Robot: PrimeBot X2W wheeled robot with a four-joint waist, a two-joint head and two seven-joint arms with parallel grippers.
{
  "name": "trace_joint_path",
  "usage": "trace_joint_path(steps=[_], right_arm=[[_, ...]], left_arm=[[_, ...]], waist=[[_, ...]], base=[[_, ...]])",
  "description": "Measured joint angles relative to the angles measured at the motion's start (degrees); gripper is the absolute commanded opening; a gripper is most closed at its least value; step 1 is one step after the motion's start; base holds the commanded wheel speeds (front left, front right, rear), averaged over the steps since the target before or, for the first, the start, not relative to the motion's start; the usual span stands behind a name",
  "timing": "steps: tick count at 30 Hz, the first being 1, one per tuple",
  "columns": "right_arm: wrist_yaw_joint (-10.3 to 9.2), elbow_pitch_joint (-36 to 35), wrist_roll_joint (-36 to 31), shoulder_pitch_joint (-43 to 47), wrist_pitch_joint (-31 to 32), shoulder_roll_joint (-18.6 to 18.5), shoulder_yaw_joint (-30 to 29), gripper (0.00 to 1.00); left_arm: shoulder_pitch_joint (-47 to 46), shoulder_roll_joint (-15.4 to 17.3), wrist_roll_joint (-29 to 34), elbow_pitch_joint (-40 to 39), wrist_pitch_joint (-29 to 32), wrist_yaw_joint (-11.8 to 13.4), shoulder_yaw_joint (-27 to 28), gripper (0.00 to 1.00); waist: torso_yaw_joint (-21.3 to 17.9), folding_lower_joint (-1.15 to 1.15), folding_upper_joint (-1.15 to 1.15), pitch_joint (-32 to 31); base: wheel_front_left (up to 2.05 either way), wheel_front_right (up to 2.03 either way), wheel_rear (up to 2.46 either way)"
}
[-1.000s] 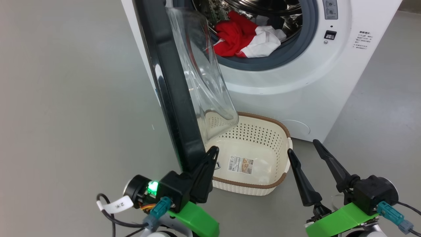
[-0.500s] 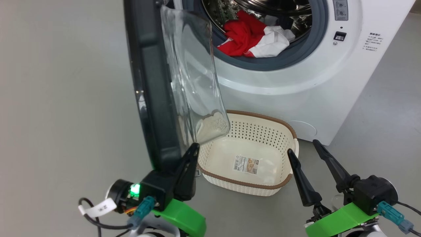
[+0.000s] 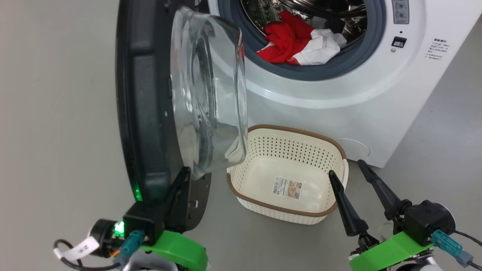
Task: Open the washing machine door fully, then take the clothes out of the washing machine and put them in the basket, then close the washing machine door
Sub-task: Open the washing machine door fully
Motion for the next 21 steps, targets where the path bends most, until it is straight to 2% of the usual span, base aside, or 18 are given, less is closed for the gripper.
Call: trace_joint_path(steps=[21], right_arm=[[0.00,-1.1,-0.6,0.0,1.5,0.0,0.3,1.00]], left_arm=[[0.7,3.2,-2.5,2.2,-4.5,2.5,7.6,0.00]], waist=[[0.9,0.00,0.00,1.6]], base=[[0.00,0.00,0.00]])
